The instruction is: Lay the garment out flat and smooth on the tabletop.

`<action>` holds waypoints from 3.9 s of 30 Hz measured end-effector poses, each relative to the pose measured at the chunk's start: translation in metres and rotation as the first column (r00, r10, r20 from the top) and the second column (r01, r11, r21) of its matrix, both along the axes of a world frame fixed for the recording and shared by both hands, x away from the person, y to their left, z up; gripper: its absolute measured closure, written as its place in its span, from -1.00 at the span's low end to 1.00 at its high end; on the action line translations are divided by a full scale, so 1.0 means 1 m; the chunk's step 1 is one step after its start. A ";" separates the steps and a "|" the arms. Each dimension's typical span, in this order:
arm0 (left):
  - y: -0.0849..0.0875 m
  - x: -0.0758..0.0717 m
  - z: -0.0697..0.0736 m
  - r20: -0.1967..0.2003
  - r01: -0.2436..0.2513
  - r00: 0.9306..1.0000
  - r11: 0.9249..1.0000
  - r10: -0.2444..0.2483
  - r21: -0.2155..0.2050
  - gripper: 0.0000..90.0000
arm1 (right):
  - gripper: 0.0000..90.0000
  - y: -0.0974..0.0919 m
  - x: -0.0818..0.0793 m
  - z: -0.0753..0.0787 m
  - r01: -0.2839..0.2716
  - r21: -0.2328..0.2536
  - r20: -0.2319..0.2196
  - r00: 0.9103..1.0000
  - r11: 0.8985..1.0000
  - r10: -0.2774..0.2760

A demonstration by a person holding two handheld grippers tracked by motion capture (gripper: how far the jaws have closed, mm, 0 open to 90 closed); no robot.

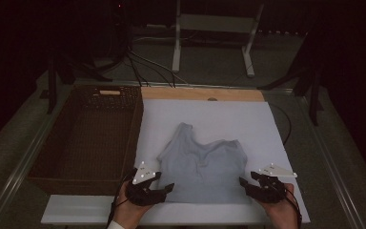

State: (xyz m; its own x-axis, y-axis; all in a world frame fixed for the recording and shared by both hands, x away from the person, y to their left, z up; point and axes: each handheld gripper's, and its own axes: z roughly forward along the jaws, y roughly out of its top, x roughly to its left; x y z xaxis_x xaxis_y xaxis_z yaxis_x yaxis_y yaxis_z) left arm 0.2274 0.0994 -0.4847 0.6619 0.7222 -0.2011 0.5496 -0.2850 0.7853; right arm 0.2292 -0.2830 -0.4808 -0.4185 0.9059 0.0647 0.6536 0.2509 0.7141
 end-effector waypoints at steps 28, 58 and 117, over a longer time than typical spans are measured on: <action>-0.024 0.010 -0.016 -0.007 -0.097 0.995 0.989 0.098 0.109 -0.72 | 0.89 0.008 0.025 -0.005 -0.038 0.022 -0.049 0.998 0.999 0.039; 0.010 -0.020 -0.008 -0.106 -0.034 0.993 0.997 0.041 0.067 0.87 | 0.88 0.013 -0.004 0.001 -0.115 0.024 -0.072 0.991 0.993 0.117; -0.014 0.008 0.001 0.043 0.010 0.999 0.998 -0.007 -0.062 -0.59 | -0.14 0.013 0.096 0.027 0.093 0.123 0.017 0.995 0.988 -0.096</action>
State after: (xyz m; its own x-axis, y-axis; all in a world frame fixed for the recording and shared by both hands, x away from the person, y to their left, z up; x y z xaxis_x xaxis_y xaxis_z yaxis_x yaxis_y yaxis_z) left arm 0.2355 0.0855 -0.4837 0.6769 0.7034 -0.2170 0.5129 -0.2393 0.8244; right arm 0.3252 -0.2696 -0.4535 -0.3339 0.9274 0.1687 0.6532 0.0986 0.7508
